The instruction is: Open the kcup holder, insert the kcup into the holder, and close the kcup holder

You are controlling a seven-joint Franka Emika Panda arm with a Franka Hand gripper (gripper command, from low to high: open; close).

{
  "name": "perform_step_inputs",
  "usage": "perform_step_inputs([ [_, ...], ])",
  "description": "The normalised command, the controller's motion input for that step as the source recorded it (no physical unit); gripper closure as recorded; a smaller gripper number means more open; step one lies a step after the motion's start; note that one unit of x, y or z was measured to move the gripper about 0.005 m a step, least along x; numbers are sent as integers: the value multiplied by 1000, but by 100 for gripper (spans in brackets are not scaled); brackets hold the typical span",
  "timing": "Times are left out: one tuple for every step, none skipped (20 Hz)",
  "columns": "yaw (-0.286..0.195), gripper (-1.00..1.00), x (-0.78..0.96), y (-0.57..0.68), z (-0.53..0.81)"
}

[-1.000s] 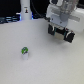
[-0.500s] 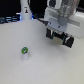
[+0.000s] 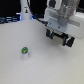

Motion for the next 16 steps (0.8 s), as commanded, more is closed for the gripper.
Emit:
perform_step_inputs([
  [-182,-100,-37,-471,349],
  [-196,-100,-111,-406,383],
  [-206,-100,-143,-397,326],
  [-213,-100,-180,-440,371],
  [-217,-100,-220,-466,334],
  [-229,-100,-251,-460,277],
  [-236,-100,-237,-454,251],
  [-244,-100,-240,-437,220],
  [-241,-100,-229,-460,169],
  [-236,-100,-246,-469,134],
  [-236,-100,-266,-457,151],
  [-236,-100,-260,-469,123],
  [-236,-100,-249,-477,100],
  [-236,-100,-246,-483,86],
  [-237,-100,-231,-491,69],
  [-240,-100,-223,-497,40],
])
